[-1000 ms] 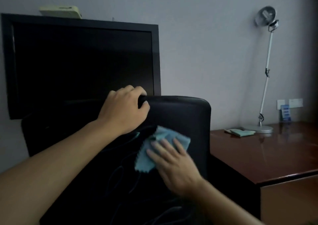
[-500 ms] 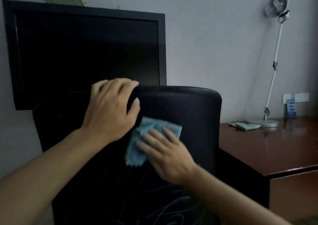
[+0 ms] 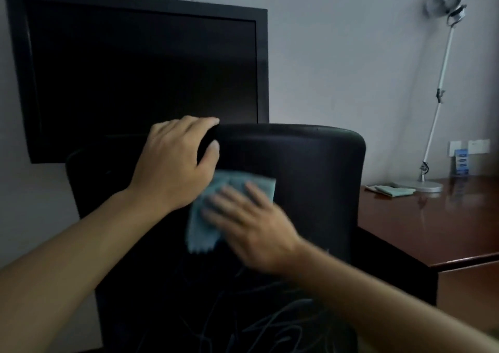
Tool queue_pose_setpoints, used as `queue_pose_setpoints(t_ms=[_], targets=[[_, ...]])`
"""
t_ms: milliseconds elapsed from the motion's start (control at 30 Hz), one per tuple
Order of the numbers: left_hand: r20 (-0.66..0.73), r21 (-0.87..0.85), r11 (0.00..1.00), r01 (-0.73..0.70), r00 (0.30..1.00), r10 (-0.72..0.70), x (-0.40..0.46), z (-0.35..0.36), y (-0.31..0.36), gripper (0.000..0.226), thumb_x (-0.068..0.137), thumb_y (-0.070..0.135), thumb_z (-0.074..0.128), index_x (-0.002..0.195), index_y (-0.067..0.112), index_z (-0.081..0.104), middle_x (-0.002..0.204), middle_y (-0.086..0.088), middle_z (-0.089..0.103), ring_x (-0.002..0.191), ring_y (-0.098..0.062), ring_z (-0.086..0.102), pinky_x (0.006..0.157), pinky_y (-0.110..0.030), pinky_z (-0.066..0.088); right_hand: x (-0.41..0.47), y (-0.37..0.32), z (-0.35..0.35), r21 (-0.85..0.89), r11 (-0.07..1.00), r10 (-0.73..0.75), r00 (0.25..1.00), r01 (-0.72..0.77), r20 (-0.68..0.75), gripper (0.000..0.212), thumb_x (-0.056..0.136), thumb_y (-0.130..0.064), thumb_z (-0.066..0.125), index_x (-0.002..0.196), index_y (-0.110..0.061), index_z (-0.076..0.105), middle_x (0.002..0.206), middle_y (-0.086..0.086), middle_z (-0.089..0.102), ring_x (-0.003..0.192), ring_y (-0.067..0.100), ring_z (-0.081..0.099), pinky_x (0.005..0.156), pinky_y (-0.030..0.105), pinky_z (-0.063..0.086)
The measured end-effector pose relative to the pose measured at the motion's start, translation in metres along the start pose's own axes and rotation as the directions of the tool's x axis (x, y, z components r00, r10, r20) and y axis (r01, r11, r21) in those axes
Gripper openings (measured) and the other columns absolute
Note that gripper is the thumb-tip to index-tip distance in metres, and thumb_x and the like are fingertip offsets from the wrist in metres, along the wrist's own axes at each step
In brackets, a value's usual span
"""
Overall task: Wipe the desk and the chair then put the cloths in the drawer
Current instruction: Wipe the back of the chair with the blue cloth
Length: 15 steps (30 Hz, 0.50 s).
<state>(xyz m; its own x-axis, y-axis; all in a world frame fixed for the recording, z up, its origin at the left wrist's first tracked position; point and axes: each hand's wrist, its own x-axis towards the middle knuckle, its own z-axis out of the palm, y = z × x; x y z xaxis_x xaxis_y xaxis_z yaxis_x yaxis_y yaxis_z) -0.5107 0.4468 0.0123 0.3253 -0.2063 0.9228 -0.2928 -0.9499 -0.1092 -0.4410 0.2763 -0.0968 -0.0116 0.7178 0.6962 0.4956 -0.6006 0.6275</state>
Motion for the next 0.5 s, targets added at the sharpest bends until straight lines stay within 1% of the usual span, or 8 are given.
queue_pose_setpoints(t_ms=[100, 200, 233, 300, 367, 400, 433, 500], targets=[[-0.053, -0.106, 0.993, 0.052, 0.997, -0.058, 0.006, -0.009, -0.003, 0.038, 0.096, 0.036, 0.043, 0.127, 0.021, 0.056, 0.117, -0.003, 0.068, 0.103, -0.023, 0.061, 0.089, -0.033, 0.042, 0.060, 0.043, -0.023, -0.055, 0.988, 0.133, 0.975, -0.145, -0.176, 0.050, 0.098, -0.029, 0.041, 0.146, -0.015, 0.043, 0.152, 0.011, 0.041, 0.146, 0.029, 0.027, 0.121, 0.051, 0.013], [-0.093, -0.060, 0.996, 0.060, 0.993, -0.066, 0.001, -0.016, -0.017, 0.040, 0.098, 0.038, 0.038, 0.128, 0.019, 0.055, 0.119, -0.004, 0.066, 0.106, -0.025, 0.061, 0.094, -0.039, 0.042, 0.057, 0.031, -0.011, -0.010, 0.977, 0.209, 0.959, -0.215, -0.193, 0.052, 0.099, -0.025, 0.040, 0.150, -0.016, 0.035, 0.156, 0.010, 0.034, 0.149, 0.029, 0.018, 0.121, 0.051, 0.012], [-0.087, -0.044, 0.994, 0.096, 0.991, -0.100, -0.003, -0.017, -0.023, 0.042, 0.097, 0.038, 0.038, 0.129, 0.017, 0.056, 0.120, -0.005, 0.065, 0.109, -0.026, 0.060, 0.098, -0.040, 0.039, 0.037, 0.014, -0.001, 0.004, 0.980, 0.198, 0.968, -0.200, -0.152, 0.055, 0.096, -0.021, 0.042, 0.150, -0.016, 0.036, 0.155, 0.009, 0.036, 0.149, 0.029, 0.020, 0.121, 0.050, 0.010], [-0.042, 0.022, 0.991, 0.135, 0.990, -0.134, -0.018, -0.016, -0.033, 0.045, 0.097, 0.037, 0.039, 0.132, 0.014, 0.056, 0.124, -0.007, 0.063, 0.116, -0.026, 0.056, 0.105, -0.040, 0.033, -0.018, -0.033, 0.022, -0.005, 0.995, 0.100, 0.995, -0.100, 0.014, 0.059, 0.087, -0.021, 0.048, 0.146, -0.016, 0.043, 0.145, 0.004, 0.051, 0.143, 0.028, 0.033, 0.122, 0.046, 0.007], [-0.006, 0.080, 0.992, 0.098, 0.995, -0.098, -0.030, -0.015, -0.039, 0.047, 0.097, 0.038, 0.040, 0.134, 0.013, 0.054, 0.127, -0.006, 0.061, 0.121, -0.025, 0.053, 0.107, -0.039, 0.030, -0.067, -0.067, 0.030, -0.015, 0.999, -0.038, 0.981, 0.042, 0.188, 0.060, 0.084, -0.028, 0.052, 0.144, -0.021, 0.047, 0.140, -0.003, 0.056, 0.139, 0.023, 0.040, 0.123, 0.043, 0.006], [-0.004, 0.083, 0.992, 0.098, 0.995, -0.098, -0.031, -0.015, -0.041, 0.047, 0.097, 0.039, 0.040, 0.134, 0.014, 0.054, 0.126, -0.005, 0.061, 0.120, -0.025, 0.053, 0.107, -0.039, 0.030, -0.075, -0.066, 0.028, -0.008, 0.995, -0.092, 0.968, 0.096, 0.232, 0.060, 0.084, -0.030, 0.052, 0.144, -0.023, 0.047, 0.141, -0.005, 0.055, 0.140, 0.021, 0.039, 0.123, 0.042, 0.007], [-0.005, 0.073, 0.991, 0.110, 0.994, -0.110, -0.029, -0.015, -0.041, 0.046, 0.098, 0.040, 0.039, 0.133, 0.016, 0.054, 0.125, -0.004, 0.061, 0.118, -0.025, 0.053, 0.105, -0.039, 0.031, -0.071, -0.055, 0.024, 0.007, 0.992, -0.124, 0.963, 0.126, 0.239, 0.059, 0.085, -0.030, 0.053, 0.144, -0.024, 0.047, 0.143, -0.005, 0.053, 0.140, 0.020, 0.038, 0.123, 0.041, 0.008], [-0.016, 0.062, 0.988, 0.138, 0.990, -0.137, -0.024, -0.014, -0.038, 0.044, 0.097, 0.041, 0.040, 0.130, 0.017, 0.056, 0.121, -0.005, 0.062, 0.113, -0.025, 0.055, 0.103, -0.039, 0.031, -0.039, -0.024, 0.012, 0.013, 0.994, -0.111, 0.987, 0.110, 0.115, 0.056, 0.089, -0.027, 0.051, 0.145, -0.023, 0.046, 0.149, 0.001, 0.047, 0.142, 0.024, 0.036, 0.122, 0.042, 0.012]])
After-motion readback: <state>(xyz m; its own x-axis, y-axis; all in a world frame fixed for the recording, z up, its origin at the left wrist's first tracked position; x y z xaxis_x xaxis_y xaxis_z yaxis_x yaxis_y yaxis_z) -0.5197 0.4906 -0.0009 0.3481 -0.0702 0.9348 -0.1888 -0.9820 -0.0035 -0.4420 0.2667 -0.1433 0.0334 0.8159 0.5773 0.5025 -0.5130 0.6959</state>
